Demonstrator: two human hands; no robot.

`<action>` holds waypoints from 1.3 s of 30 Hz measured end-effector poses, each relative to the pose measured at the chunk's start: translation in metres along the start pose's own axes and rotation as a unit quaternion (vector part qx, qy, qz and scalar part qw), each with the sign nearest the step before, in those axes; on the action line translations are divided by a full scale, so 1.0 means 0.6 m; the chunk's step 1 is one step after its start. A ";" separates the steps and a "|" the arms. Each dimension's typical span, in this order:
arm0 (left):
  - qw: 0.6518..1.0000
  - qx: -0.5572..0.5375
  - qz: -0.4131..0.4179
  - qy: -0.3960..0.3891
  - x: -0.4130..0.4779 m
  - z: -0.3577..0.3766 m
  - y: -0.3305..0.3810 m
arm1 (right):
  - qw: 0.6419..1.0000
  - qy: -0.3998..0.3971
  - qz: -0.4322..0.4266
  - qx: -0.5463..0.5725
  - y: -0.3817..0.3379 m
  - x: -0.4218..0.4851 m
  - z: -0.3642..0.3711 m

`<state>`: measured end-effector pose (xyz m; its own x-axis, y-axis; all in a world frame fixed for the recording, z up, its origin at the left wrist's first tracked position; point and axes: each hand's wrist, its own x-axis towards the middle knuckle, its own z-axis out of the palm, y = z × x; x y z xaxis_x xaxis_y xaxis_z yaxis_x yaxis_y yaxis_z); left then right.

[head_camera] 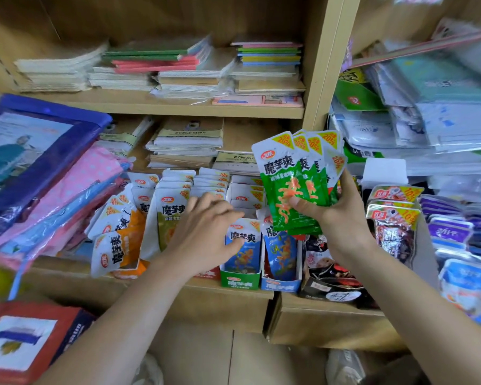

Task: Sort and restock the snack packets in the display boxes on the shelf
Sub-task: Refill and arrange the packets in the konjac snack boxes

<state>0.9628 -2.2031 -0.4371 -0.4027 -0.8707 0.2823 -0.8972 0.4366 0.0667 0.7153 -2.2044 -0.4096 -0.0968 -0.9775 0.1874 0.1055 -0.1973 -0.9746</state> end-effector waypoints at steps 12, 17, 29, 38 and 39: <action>0.993 0.120 0.003 0.017 0.035 0.037 0.012 | 1.000 0.003 0.005 -0.023 -0.007 0.002 -0.012; 0.998 -0.029 0.039 0.032 0.023 0.014 -0.005 | 1.000 0.001 0.002 -0.022 -0.007 0.004 -0.013; 0.957 -0.262 0.005 -0.127 -0.048 -0.048 -0.018 | 1.000 0.000 -0.007 -0.014 -0.002 0.011 -0.003; 0.930 -0.356 -0.088 0.013 -0.040 -0.035 -0.017 | 1.000 -0.001 0.002 -0.007 -0.007 0.008 -0.004; 0.926 -0.365 -0.093 0.027 -0.037 -0.033 -0.014 | 1.000 -0.001 0.003 -0.008 -0.006 0.007 -0.004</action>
<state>0.9831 -2.1830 -0.4252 -0.2265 -0.9421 0.2472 -0.5810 0.3344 0.7421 0.7121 -2.2075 -0.4054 -0.0937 -0.9789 0.1817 0.0902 -0.1901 -0.9776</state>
